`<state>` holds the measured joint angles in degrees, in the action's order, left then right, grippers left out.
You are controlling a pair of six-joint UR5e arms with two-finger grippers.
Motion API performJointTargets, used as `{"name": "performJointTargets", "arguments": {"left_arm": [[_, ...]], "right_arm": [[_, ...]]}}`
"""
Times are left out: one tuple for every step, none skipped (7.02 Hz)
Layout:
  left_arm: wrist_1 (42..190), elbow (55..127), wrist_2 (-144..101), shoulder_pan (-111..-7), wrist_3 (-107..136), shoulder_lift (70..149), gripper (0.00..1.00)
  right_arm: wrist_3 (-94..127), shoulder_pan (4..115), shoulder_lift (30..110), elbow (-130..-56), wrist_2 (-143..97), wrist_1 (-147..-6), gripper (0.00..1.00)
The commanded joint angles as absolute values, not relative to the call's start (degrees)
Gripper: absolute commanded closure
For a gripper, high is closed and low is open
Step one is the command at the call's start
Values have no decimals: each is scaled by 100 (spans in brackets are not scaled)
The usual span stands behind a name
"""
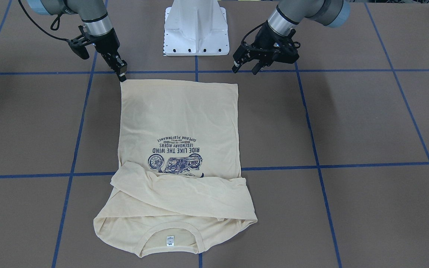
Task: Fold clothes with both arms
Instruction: 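Lower both grippers to the hem corners nearest the robot and grasp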
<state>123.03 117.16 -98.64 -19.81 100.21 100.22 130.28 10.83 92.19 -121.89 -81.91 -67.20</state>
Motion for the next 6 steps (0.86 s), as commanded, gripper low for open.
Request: {"name": "performJointTargets", "arguments": {"left_arm": [[12270, 11418, -9510, -1582, 10283, 10124, 25], [12278, 11226, -9510, -1573, 10275, 10195, 25], [12270, 11180, -9510, -1565, 10274, 10308, 25], [12270, 11084, -9510, -1538, 10283, 10370, 26], [12270, 11048, -9501, -1503, 10283, 10371, 26], [12270, 10996, -9501, -1494, 10283, 10388, 28]], "right_arm": [[13025, 1090, 9246, -12199, -8191, -6715, 100], [13025, 1090, 9246, -12217, -8191, -6715, 100], [13025, 1090, 9246, -12217, -8191, -6715, 100], [13025, 1090, 9255, -12217, -8191, -6724, 100], [13025, 1090, 9272, -12217, -8191, -6715, 100], [13025, 1099, 9281, -12225, -8191, -6715, 100]]}}
